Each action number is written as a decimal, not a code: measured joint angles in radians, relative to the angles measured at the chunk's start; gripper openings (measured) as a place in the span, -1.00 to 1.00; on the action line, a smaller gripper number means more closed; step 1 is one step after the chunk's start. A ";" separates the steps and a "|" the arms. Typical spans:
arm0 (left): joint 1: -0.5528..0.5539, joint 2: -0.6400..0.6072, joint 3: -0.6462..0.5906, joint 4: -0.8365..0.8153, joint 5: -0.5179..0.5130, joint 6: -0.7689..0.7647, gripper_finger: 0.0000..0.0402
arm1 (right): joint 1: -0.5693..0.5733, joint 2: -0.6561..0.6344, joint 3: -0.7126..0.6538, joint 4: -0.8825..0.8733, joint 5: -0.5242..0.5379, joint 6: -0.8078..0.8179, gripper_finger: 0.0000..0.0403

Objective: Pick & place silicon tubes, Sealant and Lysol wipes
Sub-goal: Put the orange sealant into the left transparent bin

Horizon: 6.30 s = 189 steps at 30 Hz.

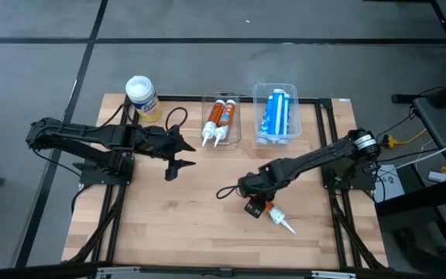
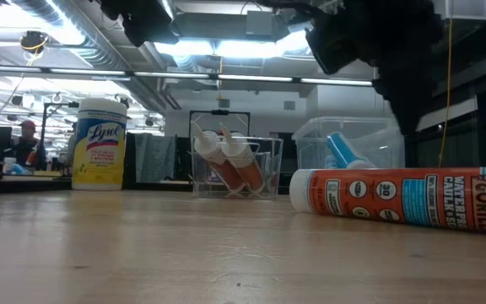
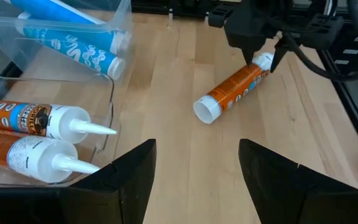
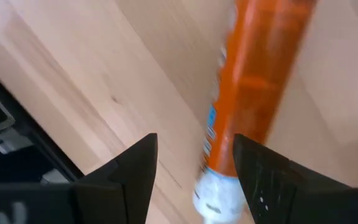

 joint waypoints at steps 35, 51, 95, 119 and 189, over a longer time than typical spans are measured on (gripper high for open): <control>0.000 0.000 0.000 0.000 0.000 0.002 0.12 | -0.003 0.002 0.000 -0.060 0.087 -0.008 0.48; 0.000 0.000 0.000 0.000 0.000 0.002 0.12 | 0.017 0.098 -0.002 -0.048 0.131 -0.003 0.45; 0.000 0.000 0.000 -0.007 -0.005 0.001 0.12 | 0.073 0.178 0.214 -0.253 0.068 -0.120 0.05; 0.219 0.224 0.114 -0.228 0.089 0.474 0.12 | 0.086 -0.053 0.561 -0.533 0.169 -0.053 0.04; 0.058 0.620 0.285 -0.233 0.104 0.631 -0.48 | 0.086 -0.099 0.561 -0.524 0.240 -0.042 0.04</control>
